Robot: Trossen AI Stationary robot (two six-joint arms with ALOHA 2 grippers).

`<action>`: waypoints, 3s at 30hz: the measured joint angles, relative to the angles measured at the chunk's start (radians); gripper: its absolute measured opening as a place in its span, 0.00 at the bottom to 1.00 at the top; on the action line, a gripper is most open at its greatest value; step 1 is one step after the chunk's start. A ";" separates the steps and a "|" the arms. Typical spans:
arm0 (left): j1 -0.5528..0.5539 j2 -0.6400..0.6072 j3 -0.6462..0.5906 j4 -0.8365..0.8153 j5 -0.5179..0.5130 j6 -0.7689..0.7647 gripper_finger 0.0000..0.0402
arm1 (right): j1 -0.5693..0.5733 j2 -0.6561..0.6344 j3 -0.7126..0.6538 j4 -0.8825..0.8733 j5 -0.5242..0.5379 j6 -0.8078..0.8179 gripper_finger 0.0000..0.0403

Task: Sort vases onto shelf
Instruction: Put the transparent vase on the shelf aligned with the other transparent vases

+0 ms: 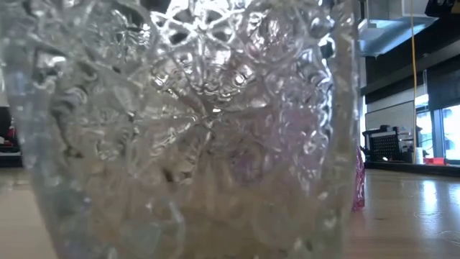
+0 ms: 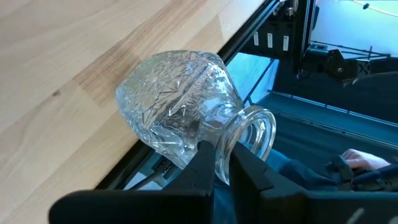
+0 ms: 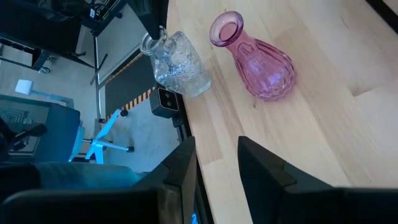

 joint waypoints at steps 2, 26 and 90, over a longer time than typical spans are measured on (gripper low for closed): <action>0.000 0.000 0.000 0.000 0.000 0.001 0.04 | 0.000 0.000 0.000 0.000 0.000 0.000 0.26; 0.119 -0.315 0.325 -1.022 -0.133 0.240 0.04 | 0.000 0.000 0.001 -0.027 0.040 -0.007 0.26; 0.976 -0.328 0.401 -1.160 0.540 1.002 0.05 | -0.042 0.000 0.000 -0.033 0.088 0.054 0.26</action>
